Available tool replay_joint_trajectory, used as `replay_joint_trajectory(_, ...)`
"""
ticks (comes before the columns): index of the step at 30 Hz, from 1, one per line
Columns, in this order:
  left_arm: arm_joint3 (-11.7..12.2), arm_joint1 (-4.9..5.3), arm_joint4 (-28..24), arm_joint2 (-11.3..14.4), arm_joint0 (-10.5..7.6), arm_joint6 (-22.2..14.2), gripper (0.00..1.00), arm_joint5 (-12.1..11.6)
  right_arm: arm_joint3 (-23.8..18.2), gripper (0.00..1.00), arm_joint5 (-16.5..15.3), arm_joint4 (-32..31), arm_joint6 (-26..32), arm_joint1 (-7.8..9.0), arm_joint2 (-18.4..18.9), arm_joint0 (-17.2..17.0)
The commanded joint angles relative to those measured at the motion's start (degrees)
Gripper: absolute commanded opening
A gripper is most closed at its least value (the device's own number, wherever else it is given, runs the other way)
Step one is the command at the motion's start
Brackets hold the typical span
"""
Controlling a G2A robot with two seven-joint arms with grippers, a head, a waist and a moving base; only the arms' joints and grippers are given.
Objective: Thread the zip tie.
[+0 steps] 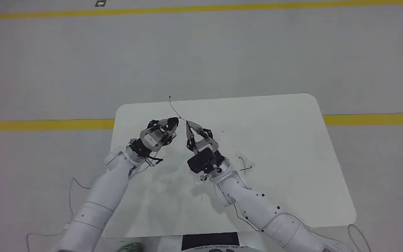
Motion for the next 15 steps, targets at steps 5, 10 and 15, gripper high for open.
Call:
replay_joint_trajectory(5,0.0,0.0,0.0,0.0,0.0,0.0,0.0,0.0,-0.4,0.0,0.0,0.0,0.4,0.61,0.5,-0.4)
replay_joint_trajectory(10,0.0,0.0,0.0,0.0,0.0,0.0,0.0,0.0,-0.8,0.0,0.0,0.0,0.6,1.02,0.9,-0.8)
replay_joint_trajectory(15,0.0,0.0,0.0,0.0,0.0,0.0,0.0,0.0,-1.0,0.0,0.0,0.0,0.8,1.38,1.3,-1.2)
